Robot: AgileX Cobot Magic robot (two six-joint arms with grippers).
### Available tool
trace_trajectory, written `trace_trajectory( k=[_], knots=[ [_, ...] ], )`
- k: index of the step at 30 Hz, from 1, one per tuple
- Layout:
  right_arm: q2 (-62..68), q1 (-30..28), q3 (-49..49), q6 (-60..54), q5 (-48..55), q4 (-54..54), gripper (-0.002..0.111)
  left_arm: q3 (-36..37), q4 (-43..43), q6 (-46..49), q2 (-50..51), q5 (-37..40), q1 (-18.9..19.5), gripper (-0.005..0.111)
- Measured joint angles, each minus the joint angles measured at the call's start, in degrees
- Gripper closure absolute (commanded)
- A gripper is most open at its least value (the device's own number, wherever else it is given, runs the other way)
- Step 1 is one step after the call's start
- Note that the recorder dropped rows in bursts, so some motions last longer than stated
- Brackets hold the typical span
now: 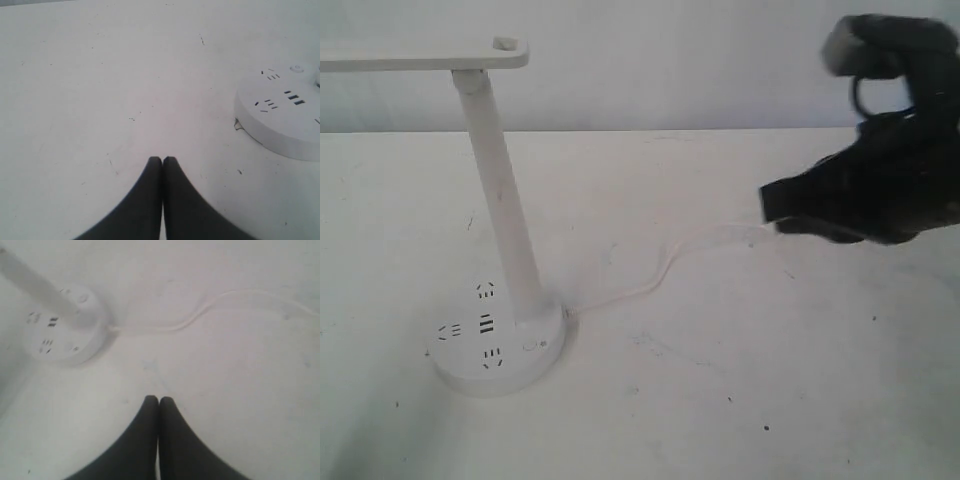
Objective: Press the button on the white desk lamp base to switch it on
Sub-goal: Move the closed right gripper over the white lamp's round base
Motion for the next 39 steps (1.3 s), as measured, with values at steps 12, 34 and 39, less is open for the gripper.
trace_trajectory(
  k=[12,34,39],
  knots=[
    [15.14,24.09,-2.29,-2.84,-10.10,0.19,0.108,0.00,0.00,0.00,0.00,-0.98,0.00,0.107],
    [38.52,26.39,-13.96,-1.86,-19.73,11.14,0.108,0.00,0.00,0.00,0.00,-1.22,0.00,0.107],
    [40.33,26.39,-13.96,-1.86,-21.46,12.63,0.108,0.00,0.00,0.00,0.00,-1.22,0.00,0.107]
  ],
)
